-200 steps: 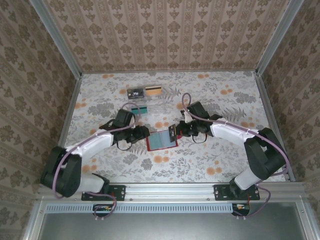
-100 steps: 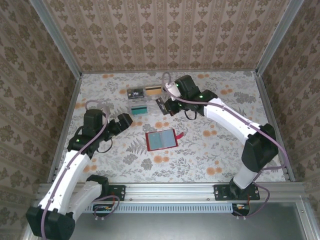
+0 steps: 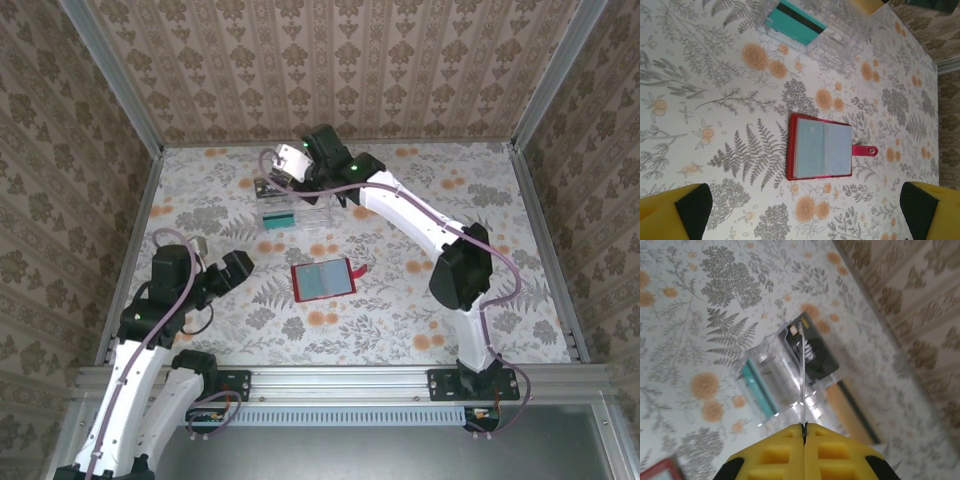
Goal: Take the credit cards out of the card holder
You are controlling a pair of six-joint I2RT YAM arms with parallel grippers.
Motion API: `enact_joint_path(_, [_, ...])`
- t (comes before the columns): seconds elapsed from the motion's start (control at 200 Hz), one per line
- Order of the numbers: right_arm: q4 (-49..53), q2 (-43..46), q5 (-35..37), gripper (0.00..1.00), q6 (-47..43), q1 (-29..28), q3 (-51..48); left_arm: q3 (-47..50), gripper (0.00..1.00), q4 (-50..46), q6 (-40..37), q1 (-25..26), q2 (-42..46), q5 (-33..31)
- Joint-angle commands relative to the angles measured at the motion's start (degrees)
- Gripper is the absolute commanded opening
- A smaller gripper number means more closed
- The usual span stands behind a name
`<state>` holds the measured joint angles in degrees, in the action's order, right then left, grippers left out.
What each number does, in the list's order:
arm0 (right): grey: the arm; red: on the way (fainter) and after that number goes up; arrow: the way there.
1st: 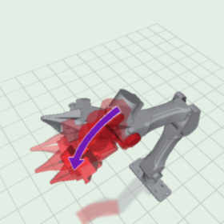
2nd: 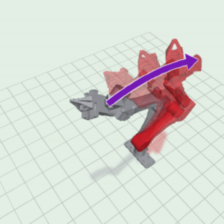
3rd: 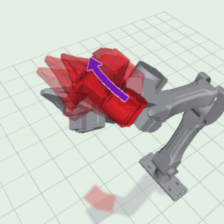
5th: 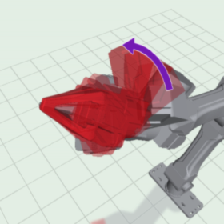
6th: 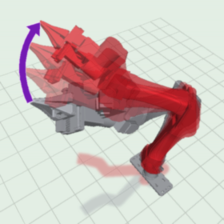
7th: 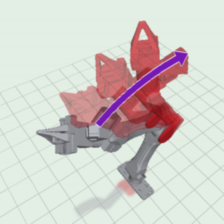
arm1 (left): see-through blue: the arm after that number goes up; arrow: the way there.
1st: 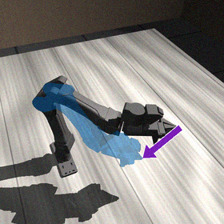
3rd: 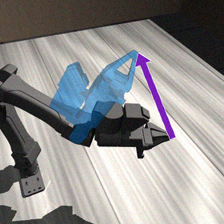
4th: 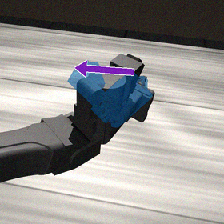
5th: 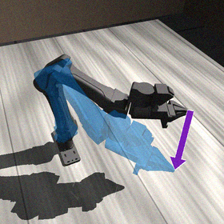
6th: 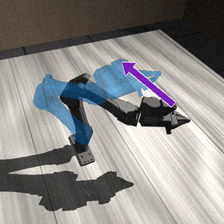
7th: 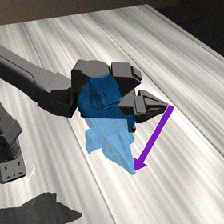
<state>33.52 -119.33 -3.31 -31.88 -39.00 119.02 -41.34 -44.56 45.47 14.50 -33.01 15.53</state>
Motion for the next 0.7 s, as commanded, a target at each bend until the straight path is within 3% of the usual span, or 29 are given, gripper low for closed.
enact_joint_path(0.0, [3.37, -4.64, 3.64, 0.0, -10.95, -0.77, 6.6, -1.38, 1.0, -6.05, 0.7, -0.53, 1.5, -2.21])
enact_joint_path(0.425, [-2.4, -15.68, 10.6, 0.0, -27.72, -2.17, 15.78, -5.04, 1.0, -13.83, -0.56, -0.62, 3.19, -5.28])
enact_joint_path(0.695, [-5.19, -20.72, 13.78, 0.0, -30.44, -3.34, 18.53, -4.35, 1.0, -14.6, -0.3, -0.66, 4.17, -6.09])
